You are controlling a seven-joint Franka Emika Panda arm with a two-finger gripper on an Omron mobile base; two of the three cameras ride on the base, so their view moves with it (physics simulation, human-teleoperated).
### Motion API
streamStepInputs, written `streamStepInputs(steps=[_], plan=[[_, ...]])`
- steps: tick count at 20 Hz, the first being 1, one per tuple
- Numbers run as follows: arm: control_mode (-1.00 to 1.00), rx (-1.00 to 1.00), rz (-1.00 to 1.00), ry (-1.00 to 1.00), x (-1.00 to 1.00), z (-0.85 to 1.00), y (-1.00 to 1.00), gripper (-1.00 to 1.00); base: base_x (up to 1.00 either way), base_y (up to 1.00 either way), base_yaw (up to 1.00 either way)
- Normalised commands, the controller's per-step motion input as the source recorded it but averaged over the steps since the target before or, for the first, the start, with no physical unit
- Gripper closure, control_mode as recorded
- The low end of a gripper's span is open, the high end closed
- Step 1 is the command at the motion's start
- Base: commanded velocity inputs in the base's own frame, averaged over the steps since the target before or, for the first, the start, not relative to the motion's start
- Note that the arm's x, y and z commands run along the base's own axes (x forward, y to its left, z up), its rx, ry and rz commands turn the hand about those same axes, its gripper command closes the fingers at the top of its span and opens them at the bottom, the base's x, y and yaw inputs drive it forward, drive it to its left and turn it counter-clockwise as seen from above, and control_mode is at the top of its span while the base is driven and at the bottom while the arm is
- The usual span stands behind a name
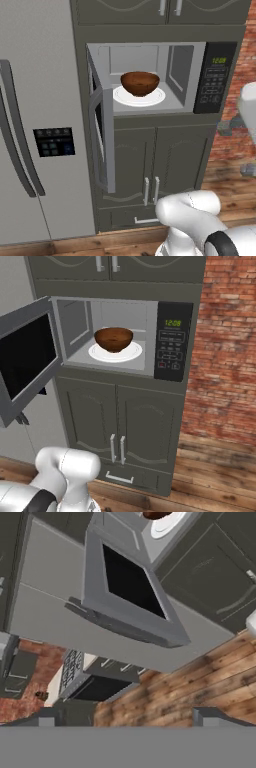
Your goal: Pick the sweet potato from the sink and place it in the bowl. Then pick the bowl and place it in the microwave. Then close the microwave door and press the start button.
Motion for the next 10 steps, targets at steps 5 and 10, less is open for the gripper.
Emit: streamStepInputs(steps=[5,10], plan=[[-1.0,-0.1,0.0,0.06,0.0,-0.14,0.9,-1.0,0.0,0.0,0.0],[-1.0,-0.08,-0.13,0.13,0.17,-0.05,0.53,-1.0,0.0,0.0,0.0]])
